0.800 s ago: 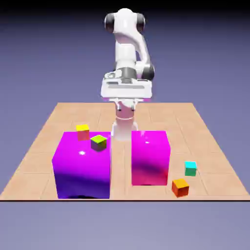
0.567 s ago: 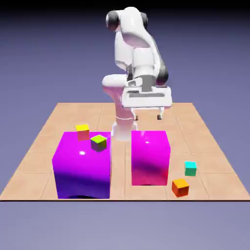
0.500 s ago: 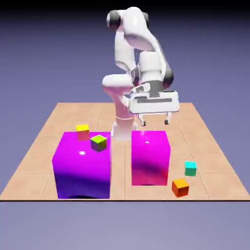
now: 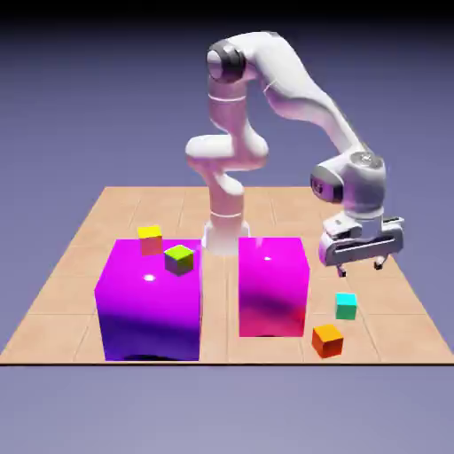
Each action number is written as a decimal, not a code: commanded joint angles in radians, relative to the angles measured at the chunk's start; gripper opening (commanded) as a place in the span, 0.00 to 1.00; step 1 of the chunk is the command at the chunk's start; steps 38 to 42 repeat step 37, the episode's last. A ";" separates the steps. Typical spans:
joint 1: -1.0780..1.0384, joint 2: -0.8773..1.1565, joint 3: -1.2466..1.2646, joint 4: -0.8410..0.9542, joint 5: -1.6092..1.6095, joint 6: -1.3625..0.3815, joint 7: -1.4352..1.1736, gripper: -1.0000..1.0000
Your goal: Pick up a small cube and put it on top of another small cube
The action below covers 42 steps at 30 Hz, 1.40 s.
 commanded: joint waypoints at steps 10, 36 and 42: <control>-0.040 0.293 0.017 0.063 -0.082 -0.062 0.260 0.50; -0.357 0.450 0.149 0.320 -0.242 -0.246 0.394 1.00; -0.372 0.424 0.168 0.339 -0.224 -0.290 0.385 1.00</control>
